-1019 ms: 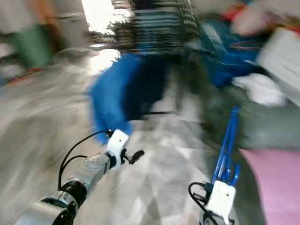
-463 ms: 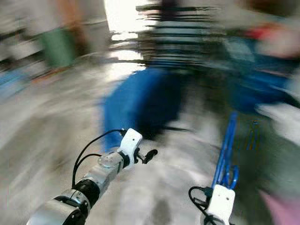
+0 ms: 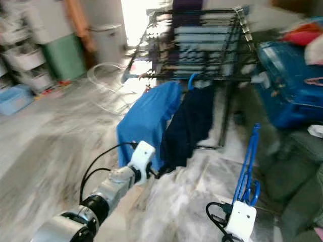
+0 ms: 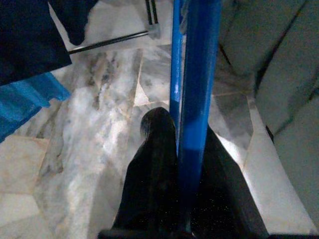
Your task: Hang hanger
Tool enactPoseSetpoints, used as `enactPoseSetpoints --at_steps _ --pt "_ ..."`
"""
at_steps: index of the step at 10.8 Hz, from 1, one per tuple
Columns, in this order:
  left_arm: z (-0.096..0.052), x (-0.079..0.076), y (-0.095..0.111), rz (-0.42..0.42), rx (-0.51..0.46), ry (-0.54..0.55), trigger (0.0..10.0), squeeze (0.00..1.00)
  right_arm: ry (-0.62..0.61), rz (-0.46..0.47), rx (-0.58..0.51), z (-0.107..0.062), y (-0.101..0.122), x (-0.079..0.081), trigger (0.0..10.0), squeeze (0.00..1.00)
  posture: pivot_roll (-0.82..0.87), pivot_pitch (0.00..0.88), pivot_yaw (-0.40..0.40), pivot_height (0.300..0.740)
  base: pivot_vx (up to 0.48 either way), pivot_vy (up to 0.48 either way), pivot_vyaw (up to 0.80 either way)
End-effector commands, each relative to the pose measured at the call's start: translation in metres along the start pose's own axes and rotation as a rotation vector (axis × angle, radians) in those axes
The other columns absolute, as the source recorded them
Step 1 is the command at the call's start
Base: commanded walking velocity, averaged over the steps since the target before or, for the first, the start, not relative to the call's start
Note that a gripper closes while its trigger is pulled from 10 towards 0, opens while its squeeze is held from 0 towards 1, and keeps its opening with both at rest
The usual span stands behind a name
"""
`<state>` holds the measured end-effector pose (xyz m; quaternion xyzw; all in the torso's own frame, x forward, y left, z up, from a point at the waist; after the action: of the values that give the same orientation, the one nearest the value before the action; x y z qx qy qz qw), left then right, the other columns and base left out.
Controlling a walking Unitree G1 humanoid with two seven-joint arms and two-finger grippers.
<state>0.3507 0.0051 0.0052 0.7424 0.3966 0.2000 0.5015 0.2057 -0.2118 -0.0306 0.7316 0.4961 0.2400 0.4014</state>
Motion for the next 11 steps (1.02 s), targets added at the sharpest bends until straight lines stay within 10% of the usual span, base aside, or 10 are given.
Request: enactPoseSetpoints --at_steps 1,11 --pt "0.001 0.001 0.002 0.009 0.008 0.004 10.0 0.00 0.009 0.049 -0.011 -0.003 0.005 0.010 0.0 0.00 -0.22 0.000 0.035 0.740 0.000 0.000 -0.80" --pt "0.001 -0.007 -0.001 -0.002 0.000 -0.020 10.0 0.00 0.046 0.015 0.014 -0.002 -0.003 0.017 0.0 0.00 -0.20 0.000 0.025 0.740 0.263 0.000 -0.10"
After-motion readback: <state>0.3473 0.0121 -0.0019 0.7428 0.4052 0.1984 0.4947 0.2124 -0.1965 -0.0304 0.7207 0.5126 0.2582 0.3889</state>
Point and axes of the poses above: a point about 5 cm out from each wrist's last joint towards the gripper, its own z axis pointing out of the wrist towards the gripper, its own y axis along the axis of the wrist's last joint, x = y × z, the point moved 6 cm from there along z, pointing out of the wrist towards the gripper, and after that the axes turned 4 degrees about -z, right-handed, at the moved point
